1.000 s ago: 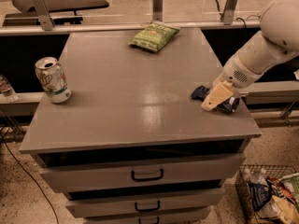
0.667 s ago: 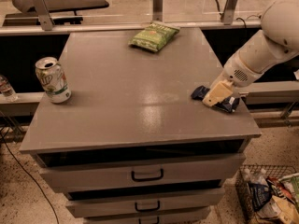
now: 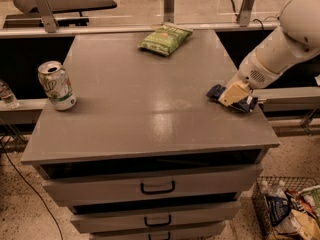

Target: Move rxbar blueberry near green jalapeno chip bag

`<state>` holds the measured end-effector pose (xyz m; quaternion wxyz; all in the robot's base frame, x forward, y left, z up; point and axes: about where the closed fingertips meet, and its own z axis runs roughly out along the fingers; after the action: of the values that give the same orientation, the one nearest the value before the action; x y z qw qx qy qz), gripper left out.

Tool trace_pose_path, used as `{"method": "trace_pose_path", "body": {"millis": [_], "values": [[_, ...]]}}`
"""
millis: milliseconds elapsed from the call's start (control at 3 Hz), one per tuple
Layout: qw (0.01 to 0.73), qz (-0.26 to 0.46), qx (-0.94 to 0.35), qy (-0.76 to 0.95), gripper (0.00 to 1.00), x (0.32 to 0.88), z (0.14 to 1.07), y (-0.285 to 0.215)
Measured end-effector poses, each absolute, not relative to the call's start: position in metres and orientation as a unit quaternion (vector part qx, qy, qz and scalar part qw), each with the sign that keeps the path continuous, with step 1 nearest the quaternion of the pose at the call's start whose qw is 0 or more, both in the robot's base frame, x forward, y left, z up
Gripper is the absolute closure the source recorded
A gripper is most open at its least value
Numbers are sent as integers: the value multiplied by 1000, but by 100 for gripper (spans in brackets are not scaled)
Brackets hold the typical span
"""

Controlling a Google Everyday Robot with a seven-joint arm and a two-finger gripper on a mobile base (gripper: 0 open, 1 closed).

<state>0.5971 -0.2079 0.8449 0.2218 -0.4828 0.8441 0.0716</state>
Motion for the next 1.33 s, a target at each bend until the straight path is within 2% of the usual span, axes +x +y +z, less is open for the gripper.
{"method": "trace_pose_path", "body": {"millis": [333,667,1333], "values": [[262,47,-491,830,100,613,883,-208],[262,47,-491,830,100,613,883,-208],[293,24,-505,811,100,674,878,-193]]}}
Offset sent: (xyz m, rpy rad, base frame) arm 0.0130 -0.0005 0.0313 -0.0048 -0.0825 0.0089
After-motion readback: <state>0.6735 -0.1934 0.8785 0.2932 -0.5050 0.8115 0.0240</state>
